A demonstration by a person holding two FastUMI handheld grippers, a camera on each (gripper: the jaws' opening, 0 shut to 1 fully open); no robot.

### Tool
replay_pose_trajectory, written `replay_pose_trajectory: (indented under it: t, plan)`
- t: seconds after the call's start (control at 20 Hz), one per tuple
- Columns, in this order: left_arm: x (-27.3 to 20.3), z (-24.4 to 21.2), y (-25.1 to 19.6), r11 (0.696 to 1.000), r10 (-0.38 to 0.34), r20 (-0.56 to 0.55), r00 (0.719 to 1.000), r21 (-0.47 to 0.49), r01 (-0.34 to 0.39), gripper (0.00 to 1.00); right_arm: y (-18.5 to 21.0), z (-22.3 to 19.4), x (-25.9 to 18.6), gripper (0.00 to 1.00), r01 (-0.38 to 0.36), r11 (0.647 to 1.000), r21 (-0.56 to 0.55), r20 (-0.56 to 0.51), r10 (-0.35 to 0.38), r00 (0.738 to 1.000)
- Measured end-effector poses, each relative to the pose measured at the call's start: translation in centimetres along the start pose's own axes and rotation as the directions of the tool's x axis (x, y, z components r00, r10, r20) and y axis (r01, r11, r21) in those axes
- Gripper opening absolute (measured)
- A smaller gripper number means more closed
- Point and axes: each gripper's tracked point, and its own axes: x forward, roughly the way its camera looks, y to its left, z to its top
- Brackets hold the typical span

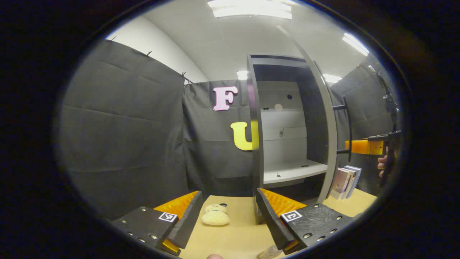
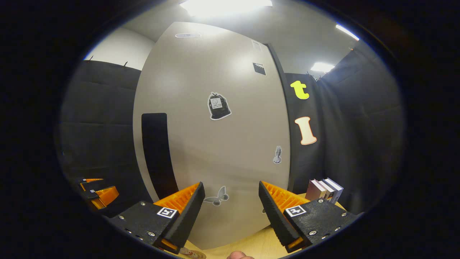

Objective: Open the cabinet door with the right hand, grasp the bottle in the cabinet with the left hand and place it on the coaster, then close the cabinet door with the right hand.

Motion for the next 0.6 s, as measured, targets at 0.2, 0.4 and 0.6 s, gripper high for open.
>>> replay_pose_trajectory:
  t: [0.2,0.4,0.6]
  plan:
    - [0.9,0.8,-2.2,0.999,-0.035,-0.013,0.999,-0.015,0.034,0.89,-0.5,0.2,0.9,0.94,0.061,0.998,0.008,0.009,-0.061,0.998]
    - [3.6,2.0,-7.8,0.989,-0.134,-0.025,0.991,-0.069,0.132,0.88,-1.9,0.7,0.9,0.93,0.112,0.993,-0.049,0.012,-0.111,0.994]
    - [5.2,3.1,-10.6,0.991,-0.125,-0.016,0.992,-0.055,0.124,0.89,-3.2,0.4,1.7,0.94,0.116,0.989,-0.087,0.006,-0.115,0.993]
